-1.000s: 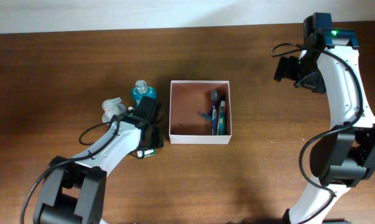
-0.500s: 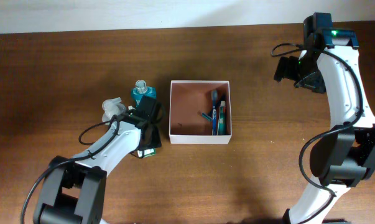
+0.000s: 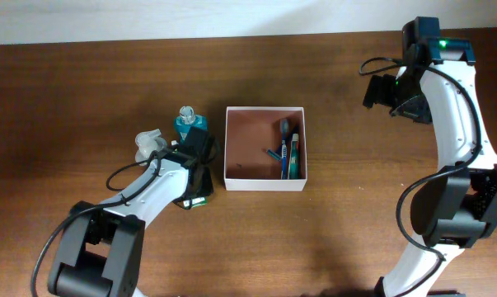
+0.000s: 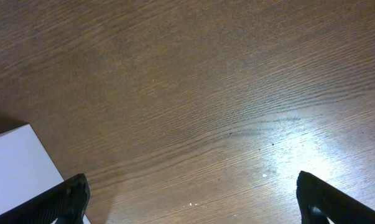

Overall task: Pack container
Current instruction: 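Lower the left gripper and close it on the soap bar, then lift the soap bar and carry it over the pink box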

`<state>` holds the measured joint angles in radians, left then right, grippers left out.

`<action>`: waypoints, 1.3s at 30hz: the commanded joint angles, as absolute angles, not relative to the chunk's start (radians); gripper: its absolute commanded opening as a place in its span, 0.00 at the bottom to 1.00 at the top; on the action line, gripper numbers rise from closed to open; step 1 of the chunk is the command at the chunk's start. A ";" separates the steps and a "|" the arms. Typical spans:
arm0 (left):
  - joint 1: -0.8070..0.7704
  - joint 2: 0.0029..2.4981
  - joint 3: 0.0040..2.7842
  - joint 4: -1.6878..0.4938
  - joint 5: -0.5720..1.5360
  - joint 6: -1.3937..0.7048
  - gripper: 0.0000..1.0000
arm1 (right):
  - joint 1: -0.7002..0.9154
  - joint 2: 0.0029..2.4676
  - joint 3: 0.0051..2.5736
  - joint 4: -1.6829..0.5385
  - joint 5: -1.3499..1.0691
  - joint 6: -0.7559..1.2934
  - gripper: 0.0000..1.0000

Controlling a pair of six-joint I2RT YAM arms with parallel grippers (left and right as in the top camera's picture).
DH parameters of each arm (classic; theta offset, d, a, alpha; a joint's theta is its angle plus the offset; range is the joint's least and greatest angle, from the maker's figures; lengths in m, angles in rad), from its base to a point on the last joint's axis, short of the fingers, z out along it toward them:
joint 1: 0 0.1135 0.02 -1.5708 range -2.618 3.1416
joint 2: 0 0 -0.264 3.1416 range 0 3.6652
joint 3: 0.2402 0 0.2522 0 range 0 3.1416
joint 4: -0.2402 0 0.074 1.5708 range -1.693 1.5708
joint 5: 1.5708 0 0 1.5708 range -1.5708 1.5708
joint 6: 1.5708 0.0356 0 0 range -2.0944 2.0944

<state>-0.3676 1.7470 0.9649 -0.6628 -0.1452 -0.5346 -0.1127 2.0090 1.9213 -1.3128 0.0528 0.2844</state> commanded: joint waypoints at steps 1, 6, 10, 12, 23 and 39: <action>-0.368 1.776 0.950 -0.668 -0.101 -0.529 0.19 | -0.113 1.993 1.931 -1.313 0.064 0.285 0.98; -0.368 1.744 0.980 -0.739 -0.067 -0.529 0.18 | -0.113 1.993 1.931 -1.313 0.064 0.285 0.98; -0.368 1.685 1.025 -0.816 -0.067 -0.529 0.18 | -0.113 1.993 1.931 -1.313 0.064 0.285 0.98; -0.368 1.646 1.042 -0.833 -0.068 -0.528 0.18 | -0.113 1.993 1.931 -1.313 0.064 0.285 0.98; -0.369 1.386 1.081 -0.838 -0.067 -0.524 0.18 | -0.113 1.993 1.931 -1.313 0.064 0.285 0.98; -0.369 1.400 1.456 -0.806 -0.007 -0.427 0.09 | -0.113 1.993 1.931 -1.312 0.064 0.285 0.98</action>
<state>-0.3676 1.3483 1.3548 -0.8116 -0.0551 -0.4877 -0.1127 2.0090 1.9213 -1.3121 0.0528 0.2840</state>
